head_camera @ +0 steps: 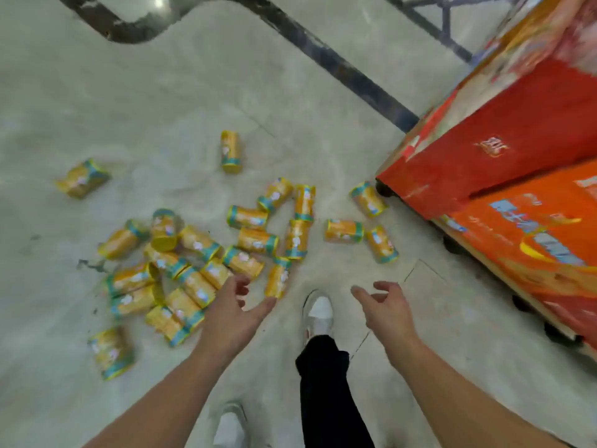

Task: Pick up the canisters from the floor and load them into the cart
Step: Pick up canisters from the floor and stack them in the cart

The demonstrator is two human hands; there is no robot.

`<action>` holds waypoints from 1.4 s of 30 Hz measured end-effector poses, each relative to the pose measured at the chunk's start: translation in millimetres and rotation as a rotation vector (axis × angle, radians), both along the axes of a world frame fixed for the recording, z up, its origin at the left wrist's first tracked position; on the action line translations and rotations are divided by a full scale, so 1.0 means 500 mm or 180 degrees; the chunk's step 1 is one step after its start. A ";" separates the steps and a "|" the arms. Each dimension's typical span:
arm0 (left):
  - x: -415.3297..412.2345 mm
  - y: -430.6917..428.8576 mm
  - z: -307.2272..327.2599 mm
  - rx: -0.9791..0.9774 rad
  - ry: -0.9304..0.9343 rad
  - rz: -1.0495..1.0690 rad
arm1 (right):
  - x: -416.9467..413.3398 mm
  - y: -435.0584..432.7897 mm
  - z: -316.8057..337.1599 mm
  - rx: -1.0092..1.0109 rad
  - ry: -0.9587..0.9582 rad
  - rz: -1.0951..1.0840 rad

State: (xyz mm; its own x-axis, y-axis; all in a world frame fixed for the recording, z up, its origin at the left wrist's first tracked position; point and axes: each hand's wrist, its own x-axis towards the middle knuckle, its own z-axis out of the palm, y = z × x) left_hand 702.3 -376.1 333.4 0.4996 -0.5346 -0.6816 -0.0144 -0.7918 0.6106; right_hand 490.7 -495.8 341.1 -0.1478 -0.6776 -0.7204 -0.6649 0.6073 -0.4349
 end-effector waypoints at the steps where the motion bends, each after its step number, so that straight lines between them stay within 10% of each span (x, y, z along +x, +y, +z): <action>1: 0.003 -0.012 -0.059 0.0073 -0.0071 -0.0011 | 0.016 -0.030 -0.064 0.0092 -0.0038 -0.0103; 11: -0.077 -0.133 -0.597 0.0930 -0.0240 -0.0030 | 0.113 -0.301 -0.663 0.0412 -0.0338 -0.1855; 20: -0.112 -0.145 -0.771 0.1065 -0.0460 -0.0041 | 0.107 -0.388 -0.838 0.0611 -0.0657 -0.3074; 29: -0.128 -0.124 -0.595 0.0747 -0.0322 -0.0050 | 0.051 -0.250 -0.618 -0.0164 -0.0979 -0.2216; 42: -0.203 -0.043 0.136 -0.0738 -0.0115 -0.0542 | -0.117 0.129 0.138 -0.1508 -0.0894 -0.1140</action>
State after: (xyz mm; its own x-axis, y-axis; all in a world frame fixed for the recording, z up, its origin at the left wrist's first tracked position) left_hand 600.6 -397.4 401.4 0.4112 -0.7524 -0.5147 -0.1602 -0.6155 0.7717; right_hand 432.3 -431.5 409.9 -0.2730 -0.8749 -0.4001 -0.2793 0.4700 -0.8373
